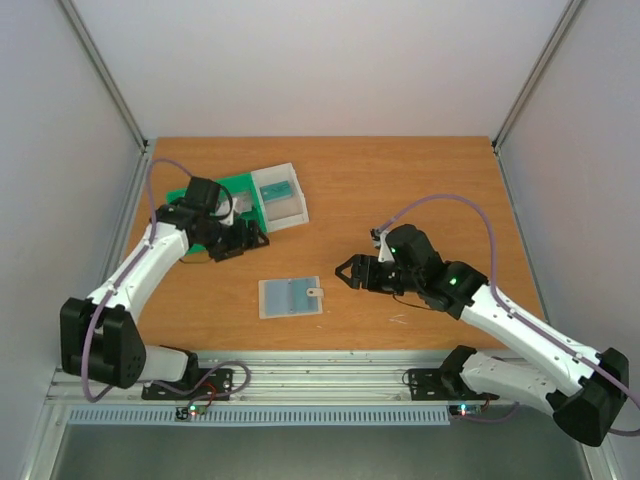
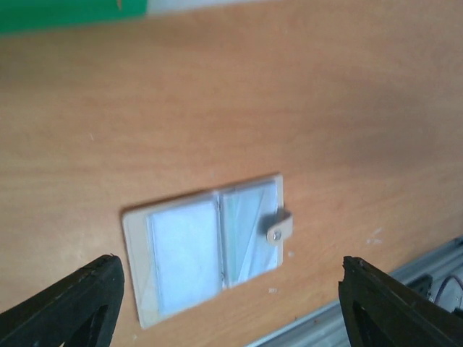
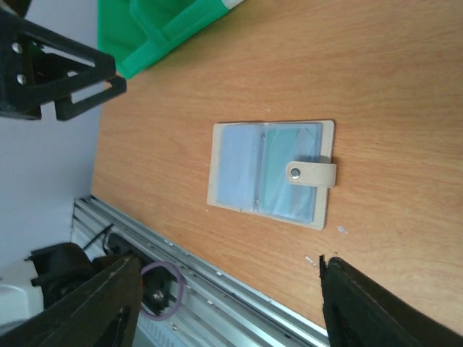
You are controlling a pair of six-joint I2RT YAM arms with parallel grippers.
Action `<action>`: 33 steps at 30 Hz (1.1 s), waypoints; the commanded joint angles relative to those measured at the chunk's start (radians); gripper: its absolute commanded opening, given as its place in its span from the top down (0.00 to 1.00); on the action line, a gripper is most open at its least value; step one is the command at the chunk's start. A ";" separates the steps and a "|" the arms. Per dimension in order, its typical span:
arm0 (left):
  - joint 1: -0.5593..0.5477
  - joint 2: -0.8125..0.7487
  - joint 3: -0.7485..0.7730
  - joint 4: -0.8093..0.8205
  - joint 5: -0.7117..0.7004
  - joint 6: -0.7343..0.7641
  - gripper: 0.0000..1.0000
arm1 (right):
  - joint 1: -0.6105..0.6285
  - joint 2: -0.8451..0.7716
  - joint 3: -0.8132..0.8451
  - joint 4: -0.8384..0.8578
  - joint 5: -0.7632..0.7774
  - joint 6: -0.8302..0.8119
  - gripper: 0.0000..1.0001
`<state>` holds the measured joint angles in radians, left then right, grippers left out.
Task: Take the credit cards out of the card holder
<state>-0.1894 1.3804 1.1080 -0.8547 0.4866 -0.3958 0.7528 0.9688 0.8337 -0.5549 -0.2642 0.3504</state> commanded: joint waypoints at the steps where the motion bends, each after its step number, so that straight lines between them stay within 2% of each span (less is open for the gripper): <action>1: -0.053 -0.070 -0.113 0.060 0.016 -0.044 0.22 | 0.021 0.052 -0.014 0.078 0.003 0.000 0.40; 3: -0.071 -0.098 -0.173 0.087 0.020 -0.067 0.28 | 0.030 0.095 -0.014 0.093 0.012 0.004 0.48; 6: -0.085 -0.142 -0.247 0.123 0.029 -0.094 0.34 | 0.055 0.169 -0.017 0.139 0.015 0.011 0.50; 9: -0.092 -0.180 -0.322 0.188 0.061 -0.127 0.48 | 0.101 0.262 -0.014 0.202 0.001 -0.012 0.52; 11: -0.096 -0.194 -0.368 0.226 0.070 -0.154 0.52 | 0.127 0.318 -0.012 0.243 0.001 -0.017 0.53; 15: -0.106 -0.200 -0.418 0.270 0.078 -0.187 0.53 | 0.171 0.405 -0.020 0.331 0.005 -0.009 0.52; 23: -0.111 -0.187 -0.481 0.335 0.076 -0.211 0.55 | 0.177 0.543 -0.029 0.443 0.004 0.050 0.54; 27: -0.111 -0.146 -0.514 0.395 0.083 -0.206 0.63 | 0.178 0.600 -0.030 0.478 0.016 0.063 0.53; 33: -0.111 -0.084 -0.532 0.421 0.070 -0.198 0.65 | 0.178 0.638 -0.048 0.515 0.039 0.095 0.53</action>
<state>-0.2974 1.2743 0.5968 -0.5022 0.5583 -0.5995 0.9260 1.5951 0.8021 -0.0914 -0.2611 0.4118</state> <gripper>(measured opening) 0.358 0.472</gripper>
